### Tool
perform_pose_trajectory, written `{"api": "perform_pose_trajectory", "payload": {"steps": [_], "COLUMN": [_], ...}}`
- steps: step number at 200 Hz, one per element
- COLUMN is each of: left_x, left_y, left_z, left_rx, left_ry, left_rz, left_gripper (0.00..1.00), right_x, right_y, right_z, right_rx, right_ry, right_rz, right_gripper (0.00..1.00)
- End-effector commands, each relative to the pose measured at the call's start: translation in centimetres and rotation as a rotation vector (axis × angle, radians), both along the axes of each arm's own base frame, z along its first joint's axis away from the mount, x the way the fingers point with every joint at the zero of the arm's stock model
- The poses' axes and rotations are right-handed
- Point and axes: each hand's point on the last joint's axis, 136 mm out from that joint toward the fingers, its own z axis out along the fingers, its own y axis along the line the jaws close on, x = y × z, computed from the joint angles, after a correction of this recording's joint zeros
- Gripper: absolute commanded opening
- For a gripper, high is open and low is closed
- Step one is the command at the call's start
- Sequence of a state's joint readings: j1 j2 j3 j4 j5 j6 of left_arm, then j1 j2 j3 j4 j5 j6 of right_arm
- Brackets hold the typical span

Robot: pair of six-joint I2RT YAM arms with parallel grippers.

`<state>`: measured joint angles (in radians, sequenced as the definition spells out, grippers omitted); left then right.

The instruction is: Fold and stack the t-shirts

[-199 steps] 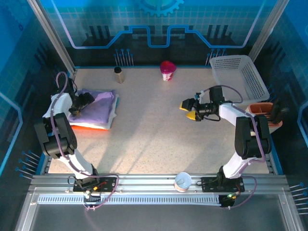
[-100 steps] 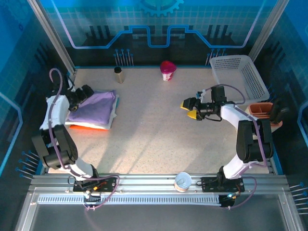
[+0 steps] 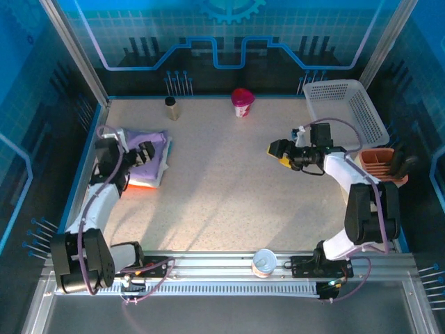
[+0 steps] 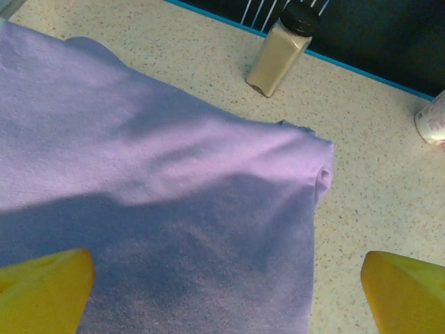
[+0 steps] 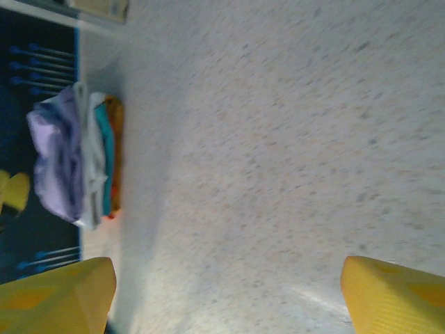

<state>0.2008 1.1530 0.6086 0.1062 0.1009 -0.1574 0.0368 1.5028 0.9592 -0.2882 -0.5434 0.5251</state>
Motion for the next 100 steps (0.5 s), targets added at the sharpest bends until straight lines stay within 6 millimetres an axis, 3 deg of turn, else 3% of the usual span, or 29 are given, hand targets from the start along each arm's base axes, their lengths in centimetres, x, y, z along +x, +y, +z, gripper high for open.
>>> {"api": "perform_pose_trajectory", "payload": {"steps": [1, 27, 70, 88, 92, 100], "left_x": [0.9, 0.5, 0.6, 0.4, 0.4, 0.4], "left_y": [0.2, -1.0, -2.0, -2.1, -2.1, -2.2], "left_z": [2.3, 0.4, -2.1, -2.6, -2.7, -2.8], "left_rx": [0.069, 0.099, 0.163, 0.173, 0.173, 0.175], "left_ry": [-0.154, -0.177, -0.194, -0.213, -0.218, -0.227], "left_rz": [0.014, 0.002, -0.012, -0.009, -0.01, -0.013], "left_gripper": [0.99, 0.99, 0.99, 0.99, 0.99, 0.99], "right_x": [0.0, -0.5, -0.7, -0.8, -0.8, -0.9], "right_y": [-4.1, -7.0, -10.7, -11.3, -11.3, -11.3], "right_z": [-0.5, -1.1, -1.6, -1.3, -1.3, -1.1], "right_rx": [-0.243, -0.409, -0.609, -0.649, -0.66, -0.676], "right_ry": [-0.04, -0.063, -0.242, -0.32, -0.344, -0.371], "right_rz": [-0.085, -0.157, -0.276, -0.303, -0.302, -0.297], "right_gripper": [0.86, 0.86, 0.87, 0.89, 0.96, 0.98]}}
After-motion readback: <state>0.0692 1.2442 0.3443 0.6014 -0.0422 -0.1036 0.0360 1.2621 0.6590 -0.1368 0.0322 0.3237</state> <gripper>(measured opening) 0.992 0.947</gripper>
